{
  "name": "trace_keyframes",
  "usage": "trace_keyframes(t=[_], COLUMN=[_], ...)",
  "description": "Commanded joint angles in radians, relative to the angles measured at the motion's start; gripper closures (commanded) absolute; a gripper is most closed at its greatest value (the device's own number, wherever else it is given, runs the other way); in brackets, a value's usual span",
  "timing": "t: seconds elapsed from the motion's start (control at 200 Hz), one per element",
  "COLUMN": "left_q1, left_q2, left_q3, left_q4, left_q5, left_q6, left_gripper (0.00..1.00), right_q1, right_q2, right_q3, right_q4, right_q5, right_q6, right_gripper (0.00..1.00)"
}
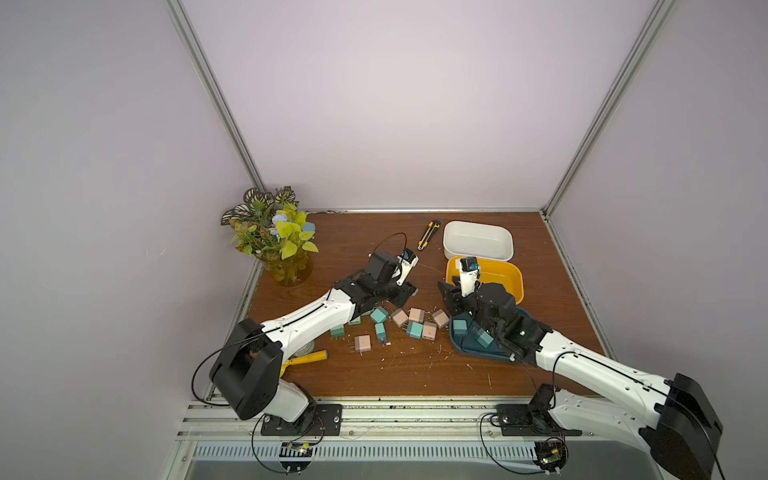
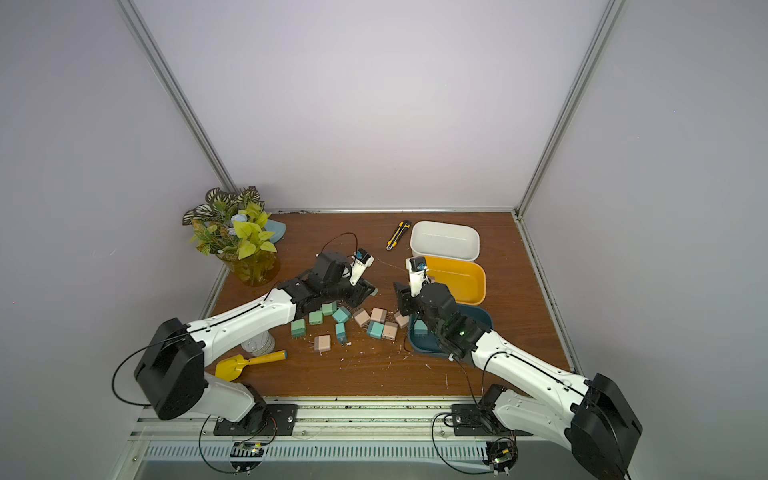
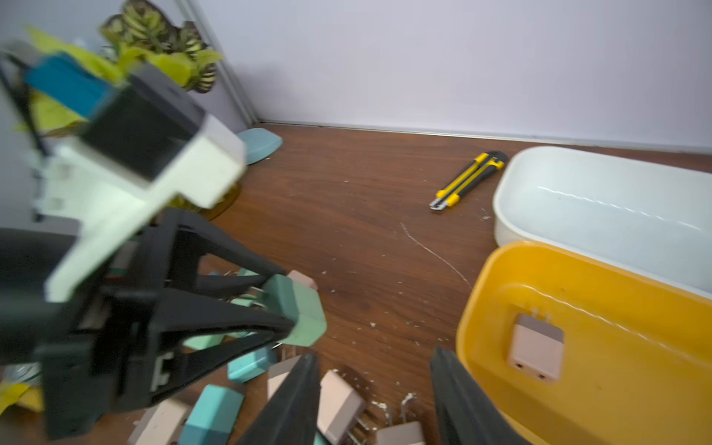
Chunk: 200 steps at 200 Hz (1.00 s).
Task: Place the plugs by color into the storage box
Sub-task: Pick up the plug from the center of the board, then place the plug in the storage box.
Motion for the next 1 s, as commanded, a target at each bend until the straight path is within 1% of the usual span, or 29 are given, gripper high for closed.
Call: trace_keyframes(t=[0.0, 0.075, 0.225, 0.24, 0.305, 0.44, 0.535, 0.62, 0.67, 0.695, 0.741, 0.816, 0.851, 0.921, 0.996], left_q1=[-0.009, -0.010, -0.009, -0.009, -0.009, -0.009, -0.009, -0.009, -0.009, -0.009, -0.009, -0.009, -0.010, -0.008, -0.009], left_q2=[0.091, 0.188, 0.413, 0.439, 0.554, 0.796, 0.976, 1.101, 1.150, 1.167, 1.183, 1.197, 1.198, 1.195, 1.191], left_q3=[0.101, 0.190, 0.447, 0.496, 0.628, 0.952, 1.201, 1.353, 1.403, 1.415, 1.419, 1.418, 1.418, 1.417, 1.416], left_q4=[0.138, 0.173, 0.198, 0.204, 0.221, 0.185, 0.141, 0.165, 0.189, 0.207, 0.242, 0.291, 0.306, 0.334, 0.350], left_q5=[-0.015, -0.014, -0.022, -0.019, -0.002, 0.022, 0.042, 0.059, 0.033, 0.017, 0.001, -0.005, 0.000, 0.013, 0.013], left_q6=[-0.039, -0.037, -0.036, -0.036, -0.034, -0.017, -0.032, -0.039, -0.043, -0.045, -0.050, -0.057, -0.056, -0.053, -0.053], left_gripper=[0.63, 0.63, 0.64, 0.64, 0.62, 0.62, 0.62, 0.62, 0.59, 0.56, 0.49, 0.34, 0.30, 0.27, 0.28], right_q1=[-0.087, -0.145, -0.235, -0.246, -0.311, -0.472, -0.528, -0.563, -0.578, -0.586, -0.594, -0.601, -0.603, -0.605, -0.607], right_q2=[-0.038, -0.030, 0.025, 0.033, 0.067, 0.175, 0.258, 0.314, 0.343, 0.355, 0.377, 0.408, 0.420, 0.442, 0.453], right_q3=[-0.003, -0.005, 0.027, 0.032, 0.059, 0.122, 0.172, 0.197, 0.208, 0.215, 0.224, 0.241, 0.252, 0.278, 0.294], right_q4=[-0.013, -0.008, -0.010, -0.010, -0.003, 0.053, 0.076, 0.110, 0.126, 0.133, 0.140, 0.143, 0.137, 0.112, 0.093], right_q5=[0.010, -0.020, -0.022, -0.020, -0.043, -0.202, -0.244, -0.273, -0.296, -0.309, -0.324, -0.345, -0.349, -0.363, -0.388], right_q6=[0.071, 0.068, 0.049, 0.052, 0.073, 0.116, 0.116, 0.124, 0.133, 0.137, 0.140, 0.131, 0.125, 0.114, 0.112], right_gripper=[0.47, 0.47, 0.46, 0.46, 0.46, 0.47, 0.47, 0.48, 0.48, 0.48, 0.48, 0.48, 0.48, 0.49, 0.50])
